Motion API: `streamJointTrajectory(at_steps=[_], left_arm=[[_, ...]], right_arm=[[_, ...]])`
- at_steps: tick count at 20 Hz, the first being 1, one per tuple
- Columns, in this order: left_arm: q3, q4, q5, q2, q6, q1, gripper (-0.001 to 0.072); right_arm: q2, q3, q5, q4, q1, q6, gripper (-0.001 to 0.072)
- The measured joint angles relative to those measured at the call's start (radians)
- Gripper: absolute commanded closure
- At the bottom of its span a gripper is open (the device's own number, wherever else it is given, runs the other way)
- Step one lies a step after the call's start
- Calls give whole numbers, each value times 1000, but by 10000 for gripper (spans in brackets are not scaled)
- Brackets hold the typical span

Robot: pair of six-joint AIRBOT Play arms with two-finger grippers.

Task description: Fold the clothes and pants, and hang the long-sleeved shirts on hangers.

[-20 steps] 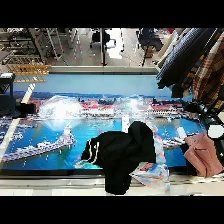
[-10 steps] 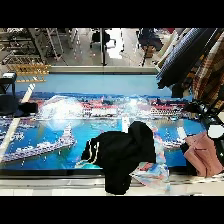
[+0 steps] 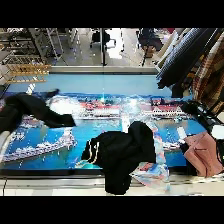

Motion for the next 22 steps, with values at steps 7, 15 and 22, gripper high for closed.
streamJointTrajectory(at_steps=[7,15,22], left_arm=[[-24,-129,-4,-134,36,-198,23],[-26,-153,-96,-275,17,-222,69],[-26,-175,-251,-312,13,-239,562]], right_arm=[[-117,0,482,-30,0,-92,175],[-442,72,514,-17,0,-135,120],[-655,219,494,-9,1,-124,208]])
